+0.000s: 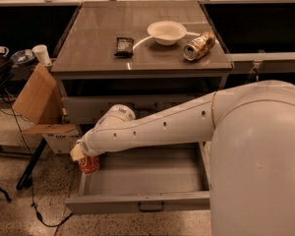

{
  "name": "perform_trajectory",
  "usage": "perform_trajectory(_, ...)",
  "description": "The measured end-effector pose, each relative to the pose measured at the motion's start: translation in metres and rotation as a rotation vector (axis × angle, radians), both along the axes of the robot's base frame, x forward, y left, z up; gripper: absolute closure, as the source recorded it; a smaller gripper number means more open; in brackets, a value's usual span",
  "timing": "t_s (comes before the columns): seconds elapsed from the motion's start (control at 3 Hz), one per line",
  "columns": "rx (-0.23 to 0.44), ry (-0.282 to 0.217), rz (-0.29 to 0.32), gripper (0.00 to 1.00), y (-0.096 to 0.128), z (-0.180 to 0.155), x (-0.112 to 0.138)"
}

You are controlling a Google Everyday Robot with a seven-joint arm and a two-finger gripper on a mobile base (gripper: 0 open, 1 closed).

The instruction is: Place coke can into middle drawer

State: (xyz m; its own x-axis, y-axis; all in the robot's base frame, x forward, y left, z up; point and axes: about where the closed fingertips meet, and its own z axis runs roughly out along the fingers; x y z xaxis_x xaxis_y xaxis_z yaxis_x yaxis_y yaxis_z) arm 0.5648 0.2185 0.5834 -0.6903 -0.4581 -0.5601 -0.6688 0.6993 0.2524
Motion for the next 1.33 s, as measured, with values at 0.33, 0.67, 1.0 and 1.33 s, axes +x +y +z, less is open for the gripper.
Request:
perform_trajectory(0.33,0.019,0.040,-0.008,1.00,0.010,-0.026,0.000)
perform_trajectory(0.67,0.031,0.094,-0.023,1.00,0.018,-0.053,0.000)
perform_trajectory(1.0,0.026,0.142,-0.062,1.00,0.008,-0.082,-0.004)
perform_trajectory(1.33,0.014,0.172,-0.142,1.00,-0.023,-0.102,-0.002)
